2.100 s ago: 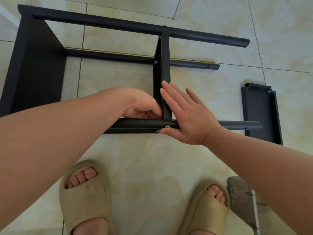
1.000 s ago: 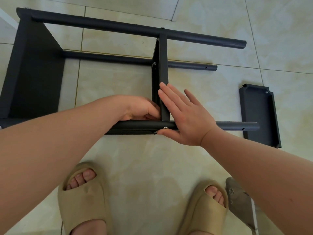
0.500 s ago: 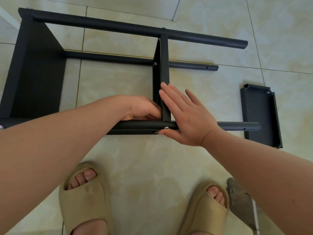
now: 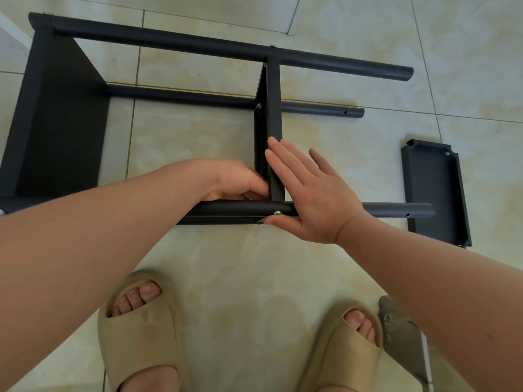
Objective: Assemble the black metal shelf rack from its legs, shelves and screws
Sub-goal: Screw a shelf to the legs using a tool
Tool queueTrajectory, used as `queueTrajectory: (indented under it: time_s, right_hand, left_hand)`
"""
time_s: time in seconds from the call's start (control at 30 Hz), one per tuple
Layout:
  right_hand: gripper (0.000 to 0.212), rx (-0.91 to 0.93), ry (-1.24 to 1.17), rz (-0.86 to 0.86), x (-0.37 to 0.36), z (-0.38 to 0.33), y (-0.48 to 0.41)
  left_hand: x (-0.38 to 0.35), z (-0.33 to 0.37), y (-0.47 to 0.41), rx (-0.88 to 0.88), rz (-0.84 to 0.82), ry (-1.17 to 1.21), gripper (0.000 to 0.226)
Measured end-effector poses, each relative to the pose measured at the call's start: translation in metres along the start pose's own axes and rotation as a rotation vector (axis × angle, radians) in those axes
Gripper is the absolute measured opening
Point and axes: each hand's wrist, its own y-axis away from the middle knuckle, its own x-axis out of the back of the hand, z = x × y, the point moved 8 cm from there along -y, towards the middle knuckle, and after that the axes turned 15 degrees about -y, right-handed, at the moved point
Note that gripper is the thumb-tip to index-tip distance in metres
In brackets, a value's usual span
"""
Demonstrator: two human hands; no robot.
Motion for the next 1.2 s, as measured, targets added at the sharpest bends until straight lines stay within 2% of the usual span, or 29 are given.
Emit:
queueTrajectory:
  time_s: [0.17, 0.23, 0.4, 0.6, 0.77, 0.93, 1.03, 1.2]
  right_hand:
    - [0.099, -0.001, 0.002, -0.004, -0.0001, -0.0002, -0.0003]
    - [0.099, -0.002, 0.004, -0.005, 0.0001, -0.0002, -0.0002]
    - [0.099, 0.002, -0.006, 0.003, 0.0007, -0.0010, 0.0002]
    - [0.099, 0.002, 0.004, 0.002, 0.0005, -0.0006, -0.0002]
    - [0.099, 0.002, 0.007, 0.005, 0.0001, 0.0001, -0.0003]
    - [0.099, 0.005, 0.005, 0.008, 0.0002, -0.0006, 0.0000]
    - [0.099, 0.005, 0.005, 0.012, 0.0006, -0.0007, 0.0003]
    - [0.099, 0.002, 0.004, 0.005, -0.0003, -0.0003, -0.0002]
  left_hand:
    - [-0.0018, -0.0011, -0.0005, -0.014, -0.054, 0.109, 0.025]
    - [-0.0028, -0.0029, 0.0002, 0.021, -0.070, 0.126, 0.021]
    - [-0.0014, -0.0018, 0.0011, 0.063, -0.013, -0.050, 0.016]
    - [0.0005, 0.0028, 0.0003, -0.036, -0.004, 0.011, 0.011]
    - [-0.0021, 0.0010, -0.0007, -0.040, -0.040, 0.074, 0.016]
    - [-0.0005, 0.0002, -0.0004, -0.006, -0.021, -0.037, 0.013]
    - [0.0004, -0.0003, -0.0011, -0.020, -0.007, -0.016, 0.011]
    - [-0.0021, -0.0030, -0.0026, -0.025, -0.065, 0.082, 0.028]
